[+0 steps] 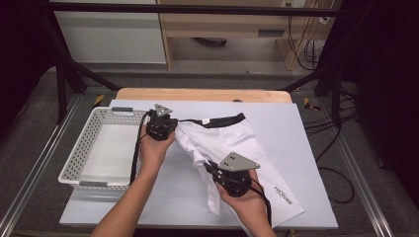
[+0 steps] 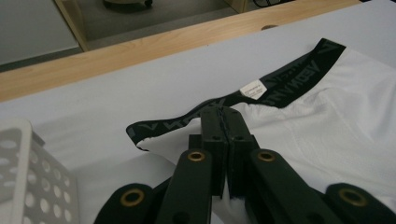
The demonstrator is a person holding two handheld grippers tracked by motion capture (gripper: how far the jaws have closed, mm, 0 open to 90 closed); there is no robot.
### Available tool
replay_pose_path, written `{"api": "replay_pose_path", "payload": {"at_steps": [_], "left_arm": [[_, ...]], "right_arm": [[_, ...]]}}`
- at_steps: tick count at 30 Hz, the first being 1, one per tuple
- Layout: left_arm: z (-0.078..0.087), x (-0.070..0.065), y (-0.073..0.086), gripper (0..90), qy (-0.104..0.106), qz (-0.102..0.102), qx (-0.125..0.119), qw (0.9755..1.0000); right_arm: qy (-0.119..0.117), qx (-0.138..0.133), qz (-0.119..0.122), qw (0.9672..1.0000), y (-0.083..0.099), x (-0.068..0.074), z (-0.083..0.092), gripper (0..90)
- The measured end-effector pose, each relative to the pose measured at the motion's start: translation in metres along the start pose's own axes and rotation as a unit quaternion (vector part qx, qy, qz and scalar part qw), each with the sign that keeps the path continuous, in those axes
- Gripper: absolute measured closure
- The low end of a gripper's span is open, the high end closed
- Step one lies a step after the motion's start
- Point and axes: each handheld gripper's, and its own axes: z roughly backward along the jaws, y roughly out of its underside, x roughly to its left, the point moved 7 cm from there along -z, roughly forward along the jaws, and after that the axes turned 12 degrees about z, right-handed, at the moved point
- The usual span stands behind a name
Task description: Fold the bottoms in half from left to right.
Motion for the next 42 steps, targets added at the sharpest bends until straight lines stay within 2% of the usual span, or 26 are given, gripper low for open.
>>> {"api": "replay_pose_path", "payload": {"at_steps": [3,9,12,20,26,29,32,37,40,42], "left_arm": [[0.001,0.0,-0.009,89.1,0.002,-0.003,-0.001,1.0],[0.005,0.005,-0.024,89.1,0.007,0.008,-0.006,0.9999],[0.011,0.011,-0.034,89.2,0.0,0.0,-0.016,0.9999],[0.024,0.024,-0.059,89.3,-0.004,-0.005,-0.03,0.9995],[0.038,0.04,-0.083,89.3,-0.014,0.008,-0.051,0.9986],[0.038,0.039,-0.081,89.2,-0.011,0.007,-0.044,0.999],[0.032,0.032,-0.069,89.2,-0.001,0.008,-0.031,0.9995],[0.02,0.016,-0.054,89.2,0.014,0.006,-0.023,0.9996],[0.017,0.011,-0.051,89.1,0.017,0.004,-0.02,0.9997],[0.011,0.001,-0.047,89.2,0.023,-0.002,-0.017,0.9996]], "right_arm": [[0.003,-0.007,0.0,1.0,-0.009,-0.002,0.001,86.2],[0.004,-0.016,0.001,0.9999,-0.024,-0.003,0.0,86.2],[0.002,-0.02,0.002,0.9998,-0.031,-0.001,-0.003,86.2],[-0.002,-0.035,0.014,0.9993,-0.06,0.008,-0.012,86.2],[-0.005,-0.046,0.01,0.9989,-0.078,0.01,-0.022,86.2],[-0.009,-0.048,0.01,0.9988,-0.08,0.01,-0.023,86.2],[-0.013,-0.04,0.004,0.9991,-0.072,0.011,-0.022,86.2],[-0.011,-0.036,-0.006,0.9993,-0.056,0.007,-0.007,86.2],[-0.01,-0.034,-0.018,0.9992,-0.048,0.001,0.002,86.2],[-0.008,-0.031,-0.024,0.9992,-0.042,-0.003,0.007,86.2]]}}
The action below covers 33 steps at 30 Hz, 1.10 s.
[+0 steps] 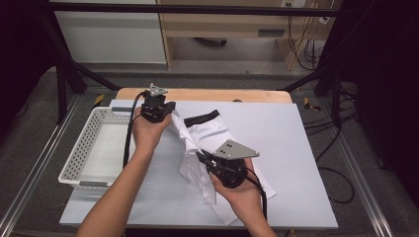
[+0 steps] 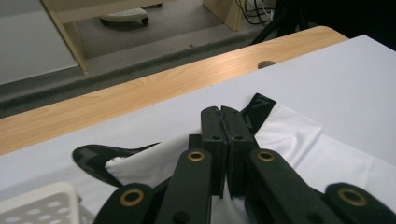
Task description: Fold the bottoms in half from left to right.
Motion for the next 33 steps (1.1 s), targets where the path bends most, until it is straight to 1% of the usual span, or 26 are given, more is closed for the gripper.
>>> {"api": "replay_pose_path", "payload": {"at_steps": [4,7,11,14,19,21,22,26,33], "left_arm": [[-0.006,-0.009,0.002,89.1,0.007,-0.001,0.0,1.0],[-0.011,-0.014,0.003,89.1,0.012,0.0,0.003,0.9999],[-0.015,-0.021,0.003,89.1,0.018,0.0,-0.005,0.9998],[-0.017,-0.027,0.003,89.1,0.02,0.0,-0.005,0.9998],[-0.022,-0.033,0.003,89.1,0.022,-0.004,-0.004,0.9997],[-0.024,-0.035,0.004,89.1,0.024,-0.002,-0.002,0.9997],[-0.025,-0.036,0.003,89.2,0.024,-0.005,-0.005,0.9997],[-0.027,-0.039,0.004,89.2,0.028,-0.006,-0.004,0.9996],[-0.031,-0.046,0.006,89.1,0.031,-0.007,-0.002,0.9995]], "right_arm": [[0.006,0.007,-0.009,0.9999,0.011,-0.01,0.006,86.2],[0.008,0.014,-0.011,0.9998,0.017,-0.015,0.009,86.2],[0.012,0.017,-0.017,0.9996,0.026,-0.021,0.013,86.2],[0.015,0.023,-0.019,0.9994,0.034,-0.025,0.016,86.2],[0.019,0.027,-0.027,0.9991,0.045,-0.03,0.018,86.2],[0.021,0.029,-0.03,0.9989,0.049,-0.032,0.019,86.2],[0.021,0.029,-0.03,0.9989,0.05,-0.032,0.02,86.2],[0.021,0.034,-0.032,0.9987,0.057,-0.034,0.021,86.2],[0.024,0.033,-0.038,0.9984,0.064,-0.038,0.025,86.2]]}}
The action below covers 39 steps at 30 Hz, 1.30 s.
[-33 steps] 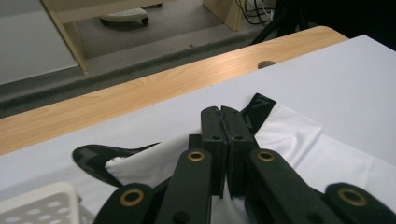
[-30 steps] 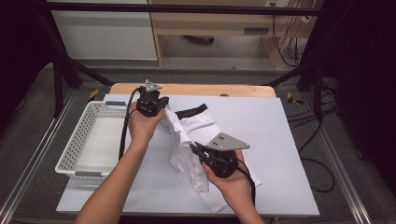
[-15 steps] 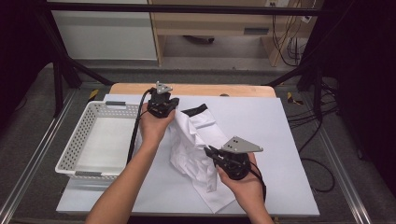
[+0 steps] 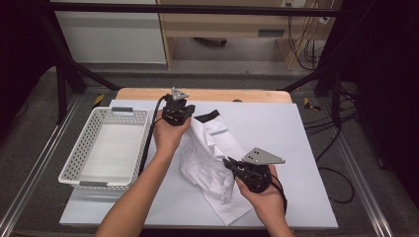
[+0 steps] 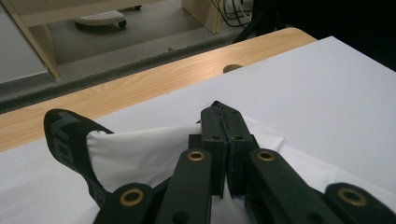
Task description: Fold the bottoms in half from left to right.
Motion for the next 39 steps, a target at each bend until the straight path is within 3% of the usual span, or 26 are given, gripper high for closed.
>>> {"api": "replay_pose_path", "payload": {"at_steps": [16,34,39], "left_arm": [[-0.009,-0.011,0.005,89.2,0.005,-0.004,0.005,1.0],[-0.009,-0.023,0.002,89.1,0.012,-0.01,-0.008,0.9998],[-0.019,-0.03,0.006,89.2,0.016,-0.008,-0.002,0.9998]], "right_arm": [[0.0,0.007,-0.008,0.9999,0.017,-0.004,-0.001,86.2],[0.008,0.0,-0.014,0.9999,0.011,-0.009,0.014,86.2],[0.016,0.01,-0.02,0.9996,0.021,-0.017,0.016,86.2]]}}
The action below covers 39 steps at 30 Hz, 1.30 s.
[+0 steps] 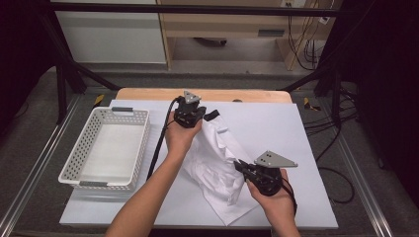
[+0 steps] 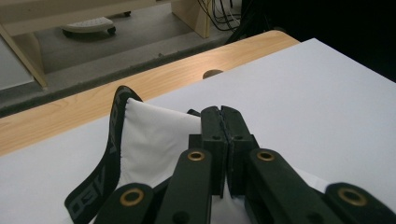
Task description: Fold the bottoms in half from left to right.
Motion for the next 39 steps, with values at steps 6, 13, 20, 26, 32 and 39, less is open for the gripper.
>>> {"api": "replay_pose_path", "payload": {"at_steps": [6,13,20,26,32,39], "left_arm": [[-0.013,-0.007,0.002,89.2,0.001,-0.004,0.005,1.0],[-0.028,-0.009,0.005,88.2,0.01,0.001,0.006,0.9999],[-0.006,-0.012,-0.002,59.8,0.001,-0.011,-0.037,0.9992],[0.028,-0.002,0.016,55.0,0.004,0.003,-0.051,0.9987],[0.05,0.01,0.049,50.6,0.005,0.001,-0.047,0.9989],[0.069,0.015,0.089,46.6,0.014,0.007,-0.03,0.9994]], "right_arm": [[0.004,0.004,-0.014,0.9999,0.014,-0.007,-0.002,86.1],[0.013,0.009,-0.03,0.9994,0.028,-0.016,-0.008,85.9],[0.024,0.044,-0.057,0.9971,0.053,-0.028,-0.023,85.8],[0.028,0.051,-0.062,0.9964,0.059,-0.029,-0.022,85.5],[0.031,0.056,-0.062,0.996,0.062,-0.028,-0.023,85.3],[0.032,0.058,-0.063,0.9959,0.064,-0.03,-0.023,85.3]]}}
